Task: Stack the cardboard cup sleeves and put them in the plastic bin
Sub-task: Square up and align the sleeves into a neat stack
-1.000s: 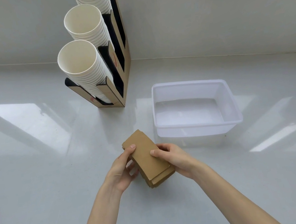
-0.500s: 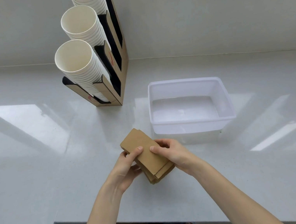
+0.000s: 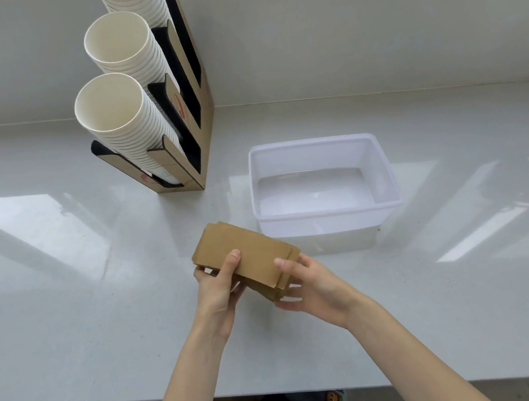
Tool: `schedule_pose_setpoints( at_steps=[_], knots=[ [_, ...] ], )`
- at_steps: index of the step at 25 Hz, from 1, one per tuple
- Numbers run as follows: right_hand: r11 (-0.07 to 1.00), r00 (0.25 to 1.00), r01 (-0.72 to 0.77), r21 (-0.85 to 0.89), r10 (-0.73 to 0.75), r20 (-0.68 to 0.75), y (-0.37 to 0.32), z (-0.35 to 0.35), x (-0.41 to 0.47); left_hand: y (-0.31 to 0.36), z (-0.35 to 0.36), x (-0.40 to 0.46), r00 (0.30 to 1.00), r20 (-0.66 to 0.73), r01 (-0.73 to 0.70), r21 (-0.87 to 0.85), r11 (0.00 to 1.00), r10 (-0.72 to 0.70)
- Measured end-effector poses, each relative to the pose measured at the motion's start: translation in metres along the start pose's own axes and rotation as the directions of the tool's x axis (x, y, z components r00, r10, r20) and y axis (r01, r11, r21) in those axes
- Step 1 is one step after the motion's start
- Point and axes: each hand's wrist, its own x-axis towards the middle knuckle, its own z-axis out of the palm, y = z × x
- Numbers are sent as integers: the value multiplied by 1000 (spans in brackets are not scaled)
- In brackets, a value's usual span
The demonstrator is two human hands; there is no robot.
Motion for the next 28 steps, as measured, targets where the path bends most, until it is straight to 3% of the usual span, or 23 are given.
schedule_pose_setpoints(
  at_steps=[7,13,16,19,23,28],
  knots=[
    [979,995,92,180,-85,-45,11,-20,4,-13,9,-12,991,136,-32,81,996,21],
    [990,987,126,67,-118,-114,19,-37,-4,-17,5,-12,969,235,47,107,993,-71],
    [988,974,154,-13,-154,-165,17,-45,-11,-12,-1,-8,963,260,0,261,965,-71],
    [960,948,175,-219,-224,-226,10,-50,-22,-9,-3,-5,933,346,-85,478,874,-99],
    [865,913,202,-459,-336,-231,8,-55,-34,-14,3,0,917,390,-204,647,734,-89],
    [792,897,202,-576,-386,-215,19,-63,-36,-34,6,6,928,373,-320,814,484,-13]
  ],
)
